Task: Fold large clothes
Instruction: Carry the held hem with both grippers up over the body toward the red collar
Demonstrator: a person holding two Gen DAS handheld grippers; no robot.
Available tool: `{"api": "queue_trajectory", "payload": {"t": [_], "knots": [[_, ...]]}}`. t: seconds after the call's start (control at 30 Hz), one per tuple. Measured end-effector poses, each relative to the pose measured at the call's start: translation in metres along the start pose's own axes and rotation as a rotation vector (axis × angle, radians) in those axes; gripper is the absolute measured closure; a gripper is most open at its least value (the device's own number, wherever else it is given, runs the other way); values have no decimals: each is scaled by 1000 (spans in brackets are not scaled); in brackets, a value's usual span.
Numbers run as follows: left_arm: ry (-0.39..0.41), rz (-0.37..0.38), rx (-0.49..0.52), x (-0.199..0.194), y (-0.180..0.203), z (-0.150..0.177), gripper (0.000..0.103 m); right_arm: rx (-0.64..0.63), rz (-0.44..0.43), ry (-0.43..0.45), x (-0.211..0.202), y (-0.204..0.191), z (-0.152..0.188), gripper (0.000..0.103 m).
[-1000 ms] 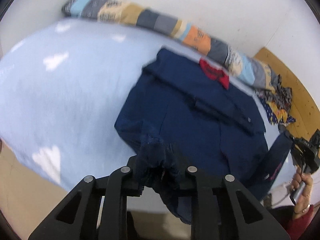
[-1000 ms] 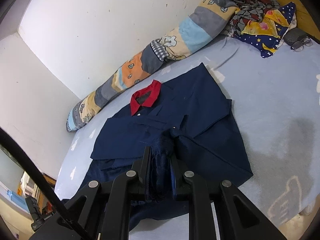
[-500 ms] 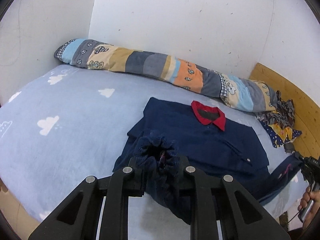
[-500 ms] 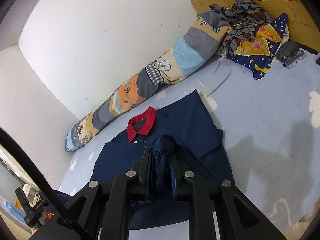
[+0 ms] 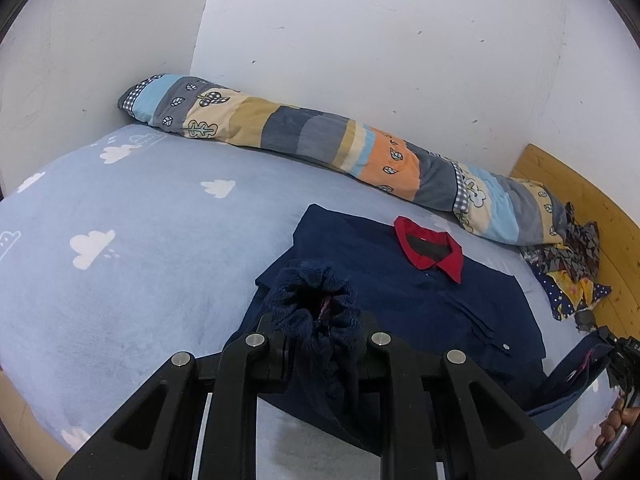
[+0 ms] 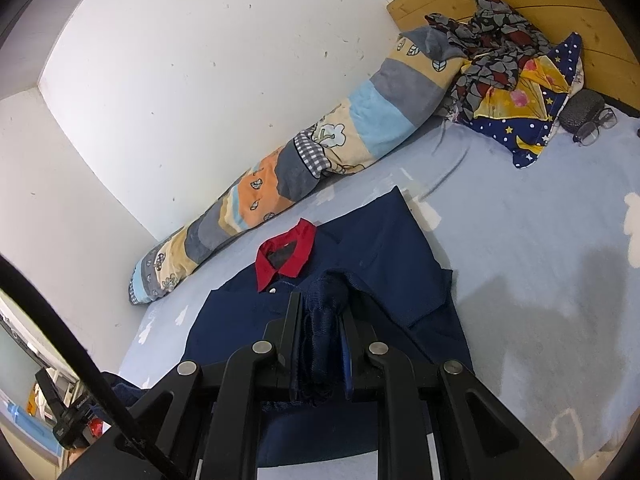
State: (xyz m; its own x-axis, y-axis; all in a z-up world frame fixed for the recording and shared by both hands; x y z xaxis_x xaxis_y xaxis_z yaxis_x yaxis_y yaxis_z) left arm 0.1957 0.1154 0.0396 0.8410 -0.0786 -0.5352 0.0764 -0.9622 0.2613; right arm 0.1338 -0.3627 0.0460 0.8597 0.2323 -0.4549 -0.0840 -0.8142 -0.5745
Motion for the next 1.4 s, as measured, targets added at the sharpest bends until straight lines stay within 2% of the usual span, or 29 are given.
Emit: {"api": "queue_trajectory", "payload": {"t": [0.37, 0.67, 1.1, 1.4], "knots": [[33, 2, -22, 22, 8, -27, 85, -11, 11, 18, 20, -3, -22, 86], [52, 14, -24, 56, 24, -49, 85, -5, 25, 30, 51, 2, -49, 86], [39, 19, -34, 123, 42, -80, 85, 23, 73, 30, 110, 17, -86, 86], [-19, 18, -88, 174, 43, -86, 85, 55, 102, -2, 144, 37, -100, 86]]}}
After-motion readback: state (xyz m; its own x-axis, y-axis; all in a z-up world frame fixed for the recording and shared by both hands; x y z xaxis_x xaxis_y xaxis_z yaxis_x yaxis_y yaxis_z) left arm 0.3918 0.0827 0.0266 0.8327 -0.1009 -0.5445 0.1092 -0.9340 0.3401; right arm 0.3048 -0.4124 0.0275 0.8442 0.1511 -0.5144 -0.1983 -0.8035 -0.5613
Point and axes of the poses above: each gripper's, at about its wrist camera, not at the fingertips, and x roughly the way its jaws point, y to its right, z to its underside, the point moved 10 cm from there along x, roughly the way its jaws point, and after that the axes turned 2 degrees about y, right-handed, at the moved point
